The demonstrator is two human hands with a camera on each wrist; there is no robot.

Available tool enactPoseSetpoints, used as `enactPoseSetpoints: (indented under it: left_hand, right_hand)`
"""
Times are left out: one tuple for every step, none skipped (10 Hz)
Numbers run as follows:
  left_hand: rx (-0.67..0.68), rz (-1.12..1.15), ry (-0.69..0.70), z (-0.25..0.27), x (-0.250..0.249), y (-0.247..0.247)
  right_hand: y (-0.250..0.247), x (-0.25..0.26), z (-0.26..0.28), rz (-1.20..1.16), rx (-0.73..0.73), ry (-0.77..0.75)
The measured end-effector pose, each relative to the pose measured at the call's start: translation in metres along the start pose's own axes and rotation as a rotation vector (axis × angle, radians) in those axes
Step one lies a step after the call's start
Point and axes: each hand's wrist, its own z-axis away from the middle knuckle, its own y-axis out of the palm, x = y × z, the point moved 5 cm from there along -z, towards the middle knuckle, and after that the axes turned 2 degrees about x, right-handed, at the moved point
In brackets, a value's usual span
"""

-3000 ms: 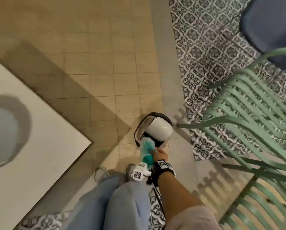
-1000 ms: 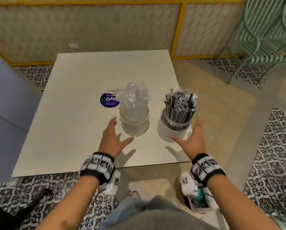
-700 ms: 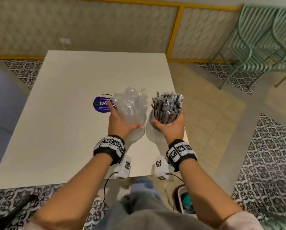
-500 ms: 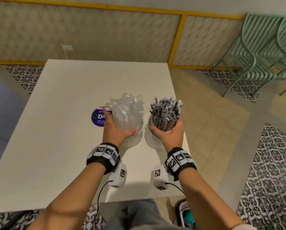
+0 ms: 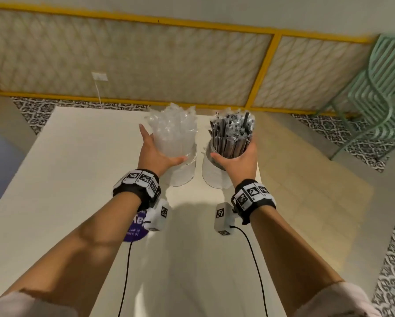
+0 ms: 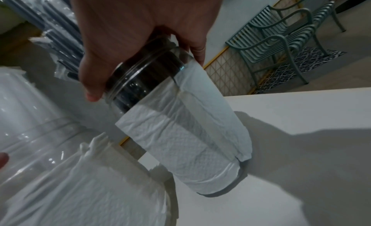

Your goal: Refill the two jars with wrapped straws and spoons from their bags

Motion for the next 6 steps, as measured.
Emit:
enactPoseSetpoints:
  left_hand:
    - [0.002, -0.018, 0.027, -0.055, -0.014, 0.004]
    - [-0.008, -0.01, 0.029, -0.103, -0.022, 0.007]
    - [-0.02, 0.003, 0.028, -0.137, -0.027, 0.01]
    - [-0.03, 0.018, 0.015, -0.153, -0.026, 0.012]
    - [0.004, -0.003, 0.017, -0.146, -0.039, 0.009]
    - [-0.014, -0.122, 0.037, -0.129, -0.038, 0.0]
  right_hand:
    - [0.019, 0.014, -0.055, 0.005, -0.01, -0.036]
    - [0.037, 0.028, -0.102, 0.006, -0.004, -0.059]
    - [0.048, 0.038, -0.134, 0.038, -0.025, -0.075]
    - [0.055, 0.035, -0.149, 0.071, -0.023, -0.072]
    - [0.055, 0.042, -0.144, 0.095, -0.026, -0.022]
    - [0.044, 0.05, -0.12, 0.16, -0.022, 0.017]
